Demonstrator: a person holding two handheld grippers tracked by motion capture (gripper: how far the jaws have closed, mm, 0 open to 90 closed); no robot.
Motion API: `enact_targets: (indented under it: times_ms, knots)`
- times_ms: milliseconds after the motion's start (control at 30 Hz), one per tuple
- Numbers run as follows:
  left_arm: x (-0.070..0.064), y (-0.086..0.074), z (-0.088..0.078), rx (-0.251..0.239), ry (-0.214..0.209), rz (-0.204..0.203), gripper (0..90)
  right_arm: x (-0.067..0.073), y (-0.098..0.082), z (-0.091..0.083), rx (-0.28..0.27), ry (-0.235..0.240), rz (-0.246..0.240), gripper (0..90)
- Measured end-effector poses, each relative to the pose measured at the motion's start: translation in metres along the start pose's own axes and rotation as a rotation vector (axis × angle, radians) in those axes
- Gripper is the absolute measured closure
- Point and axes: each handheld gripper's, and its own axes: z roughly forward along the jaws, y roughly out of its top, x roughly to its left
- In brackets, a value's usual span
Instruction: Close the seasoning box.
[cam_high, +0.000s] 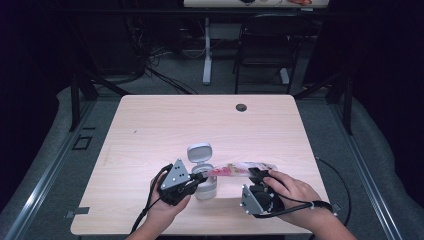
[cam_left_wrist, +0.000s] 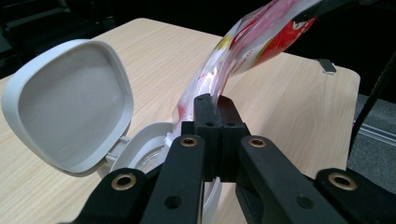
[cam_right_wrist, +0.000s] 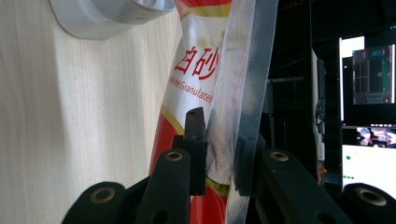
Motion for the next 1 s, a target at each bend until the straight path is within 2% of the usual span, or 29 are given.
enact_targets:
  times_ms: [67, 133, 267, 400, 467, 567, 633, 733, 767, 800, 1000]
  knots:
    - [0.0, 0.001, 0.0, 0.0, -0.001, 0.004, 90.0, -0.001, 0.001, 0.0, 0.001, -0.002, 0.006, 76.4]
    - [0.0, 0.001, 0.0, -0.002, -0.003, 0.002, 90.0, -0.001, 0.002, 0.001, -0.023, -0.001, 0.033, 76.2]
    - [0.0, 0.001, 0.0, -0.002, -0.004, 0.002, 90.0, -0.002, 0.004, 0.0, -0.025, -0.001, 0.044, 74.7]
    - [-0.001, 0.0, 0.001, 0.0, -0.008, 0.007, 90.0, -0.002, 0.007, 0.002, -0.053, 0.005, 0.07, 76.2]
    - [-0.001, 0.0, 0.001, 0.001, -0.009, 0.006, 90.0, -0.002, 0.008, 0.001, -0.043, 0.006, 0.07, 76.3]
    - [0.0, 0.0, 0.0, -0.003, -0.01, 0.005, 90.0, -0.002, 0.009, 0.002, -0.06, 0.006, 0.076, 77.1]
    - [0.0, 0.0, 0.0, -0.001, -0.008, 0.005, 90.0, -0.003, 0.011, 0.001, -0.037, 0.009, 0.07, 77.8]
    - [-0.001, 0.0, 0.0, -0.001, -0.012, 0.008, 89.9, -0.002, 0.011, 0.002, -0.043, 0.02, 0.09, 83.2]
    - [-0.001, 0.0, 0.0, -0.001, -0.013, 0.007, 89.8, -0.001, 0.01, 0.002, -0.046, 0.019, 0.115, 84.5]
    - [-0.001, 0.0, 0.0, -0.003, -0.014, 0.007, 89.8, -0.002, 0.009, 0.002, -0.043, 0.023, 0.115, 85.1]
    - [-0.001, -0.001, 0.0, -0.012, -0.001, 0.004, 85.6, 0.0, 0.003, 0.002, -0.062, 0.041, 0.192, 87.5]
